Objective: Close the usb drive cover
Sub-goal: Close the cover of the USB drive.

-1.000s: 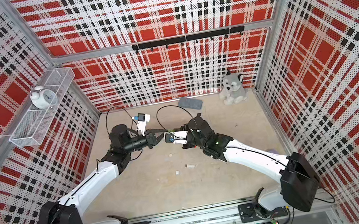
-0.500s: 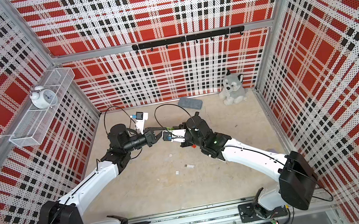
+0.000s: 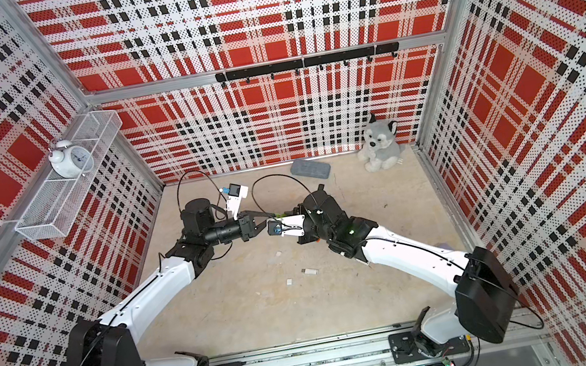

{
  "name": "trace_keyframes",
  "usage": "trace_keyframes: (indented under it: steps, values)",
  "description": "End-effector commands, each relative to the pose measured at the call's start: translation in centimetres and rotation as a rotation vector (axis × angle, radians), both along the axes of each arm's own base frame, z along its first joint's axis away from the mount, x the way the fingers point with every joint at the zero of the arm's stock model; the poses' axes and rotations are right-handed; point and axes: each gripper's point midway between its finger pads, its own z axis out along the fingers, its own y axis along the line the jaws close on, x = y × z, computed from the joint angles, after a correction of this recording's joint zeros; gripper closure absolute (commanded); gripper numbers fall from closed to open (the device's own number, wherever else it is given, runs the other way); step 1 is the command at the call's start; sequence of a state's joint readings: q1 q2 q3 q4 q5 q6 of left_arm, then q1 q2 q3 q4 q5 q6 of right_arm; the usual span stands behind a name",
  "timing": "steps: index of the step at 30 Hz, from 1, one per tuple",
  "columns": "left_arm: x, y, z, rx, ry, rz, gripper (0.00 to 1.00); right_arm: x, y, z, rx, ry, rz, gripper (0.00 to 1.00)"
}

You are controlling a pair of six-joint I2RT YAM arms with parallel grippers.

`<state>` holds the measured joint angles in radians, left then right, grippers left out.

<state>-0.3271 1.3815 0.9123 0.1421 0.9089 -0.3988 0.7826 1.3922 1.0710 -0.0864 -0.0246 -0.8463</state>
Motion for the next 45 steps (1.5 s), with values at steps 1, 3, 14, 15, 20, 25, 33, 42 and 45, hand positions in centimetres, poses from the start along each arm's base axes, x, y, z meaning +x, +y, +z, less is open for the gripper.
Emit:
trace_keyframes:
  steps: [1,3,14,15,20,25,33,42,45]
  values:
    - [-0.8,-0.8,1.2,-0.019,-0.032,-0.065,0.96,-2.2,2.3,4.3,0.138,-0.030,0.145,0.98]
    - [-0.8,-0.8,1.6,-0.034,-0.038,-0.063,0.96,-2.2,2.4,4.7,0.158,-0.032,0.150,0.98]
    - [-1.1,-0.9,3.0,-0.130,-0.023,-0.060,0.96,-1.9,2.7,5.7,0.218,-0.041,0.144,0.97]
    - [-1.2,-0.9,3.0,-0.132,-0.019,-0.067,0.96,-1.9,2.8,5.7,0.215,-0.041,0.143,0.97]
    - [-1.1,-0.7,2.7,-0.133,-0.002,-0.055,0.96,-2.3,2.6,6.3,0.238,-0.060,0.155,0.98]
    - [-1.1,-0.6,2.8,-0.137,-0.009,-0.074,0.95,-3.0,2.7,6.6,0.232,-0.047,0.189,0.98]
    - [-0.6,0.2,2.8,-0.137,-0.016,-0.079,0.94,-3.2,2.7,6.5,0.187,-0.043,0.205,0.98]
    - [-0.8,-1.3,3.0,-0.139,0.002,-0.090,0.95,-2.0,3.2,7.7,0.256,-0.066,0.162,0.97]
    - [-0.7,-2.0,2.7,-0.132,0.005,-0.072,0.95,-1.9,3.7,8.5,0.291,-0.072,0.166,0.97]
